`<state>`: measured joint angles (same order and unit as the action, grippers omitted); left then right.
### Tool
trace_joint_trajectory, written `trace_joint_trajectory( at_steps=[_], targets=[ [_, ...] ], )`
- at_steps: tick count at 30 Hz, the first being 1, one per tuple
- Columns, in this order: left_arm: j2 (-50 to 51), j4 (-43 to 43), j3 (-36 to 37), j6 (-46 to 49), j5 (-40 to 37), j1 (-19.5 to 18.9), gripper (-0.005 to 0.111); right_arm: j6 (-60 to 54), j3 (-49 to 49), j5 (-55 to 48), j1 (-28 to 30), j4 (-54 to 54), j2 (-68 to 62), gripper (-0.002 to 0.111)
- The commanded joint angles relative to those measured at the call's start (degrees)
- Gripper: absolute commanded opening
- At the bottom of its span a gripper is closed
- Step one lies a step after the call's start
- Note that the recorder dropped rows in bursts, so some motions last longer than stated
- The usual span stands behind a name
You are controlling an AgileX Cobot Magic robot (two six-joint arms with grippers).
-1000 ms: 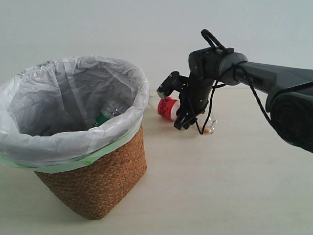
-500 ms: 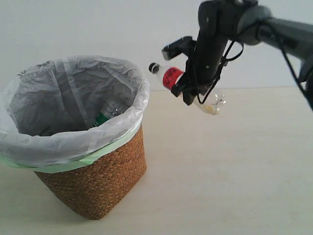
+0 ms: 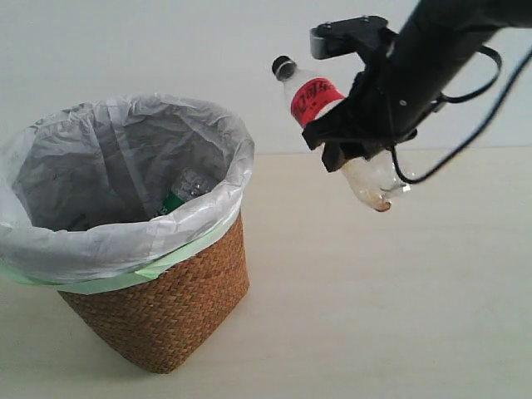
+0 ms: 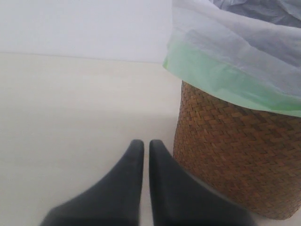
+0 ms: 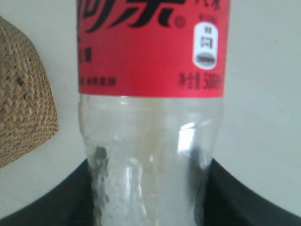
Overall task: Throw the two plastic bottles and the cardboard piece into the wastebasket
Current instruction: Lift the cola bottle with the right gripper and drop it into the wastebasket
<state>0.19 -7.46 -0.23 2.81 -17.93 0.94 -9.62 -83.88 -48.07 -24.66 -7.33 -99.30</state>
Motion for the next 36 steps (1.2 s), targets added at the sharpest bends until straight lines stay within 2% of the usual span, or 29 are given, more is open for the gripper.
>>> trace_joint_trajectory(
  at_steps=[1,5,10,15,18,21,22,25,27,30,31,32,33,34,35,36],
  targets=[
    [-0.19,0.17,0.23,-0.29,0.18,-0.04,0.004,3.7,17.64,15.12,0.16,-1.7,12.04,0.0],
    [-0.19,0.17,0.23,-0.29,0.18,-0.04,0.004,6.56,27.89,20.01,0.16,-1.7,19.46,0.0],
    [-0.19,0.17,0.23,-0.29,0.18,-0.04,0.004,7.78,33.34,21.01,0.16,-0.72,24.06,0.0],
    [-0.19,0.17,0.23,-0.29,0.18,-0.04,0.004,11.23,34.04,20.82,0.42,2.96,26.32,0.0],
    [-0.19,0.17,0.23,-0.29,0.18,-0.04,0.004,12.88,34.04,18.8,3.31,5.51,26.62,0.0],
    [-0.19,0.17,0.23,-0.29,0.18,-0.04,0.004,12.98,34.04,16.41,9.12,6.85,26.62,0.0],
    [-0.19,0.17,0.23,-0.29,0.18,-0.04,0.004,13.12,34.04,15.41,13.2,6.85,26.62,0.0],
    [-0.19,0.17,0.23,-0.29,0.18,-0.04,0.004,13.12,34.04,14.69,17.05,6.85,26.62,0.0],
    [-0.19,0.17,0.23,-0.29,0.18,-0.04,0.004,12.64,34.04,15.43,17.46,6.56,26.32,0.0],
    [-0.19,0.17,0.23,-0.29,0.18,-0.04,0.004,11.54,32.67,17.26,13.02,5.37,24.6,0.0],
    [-0.19,0.17,0.23,-0.29,0.18,-0.04,0.004,9.62,28.53,17.87,7.31,1.81,22.81,0.004],
    [-0.19,0.17,0.23,-0.29,0.18,-0.04,0.004,8.6,24.72,17.33,4.68,-0.76,21.91,0.009],
    [-0.19,0.17,0.23,-0.29,0.18,-0.04,0.004,6.31,14.2,13.87,-1.87,-9.56,19.81,0.028],
    [-0.19,0.17,0.23,-0.29,0.18,-0.04,0.004,4.76,9.32,11.0,-4.21,-13.37,18.51,0.039],
    [-0.19,0.17,0.23,-0.29,0.18,-0.04,0.004,5.75,-2.73,6.85,-8.86,-16.53,14.82,0.069],
    [-0.19,0.17,0.23,-0.29,0.18,-0.04,0.004,8.29,-7.03,5.78,-10.64,-16.53,13.27,0.076]
  ],
)
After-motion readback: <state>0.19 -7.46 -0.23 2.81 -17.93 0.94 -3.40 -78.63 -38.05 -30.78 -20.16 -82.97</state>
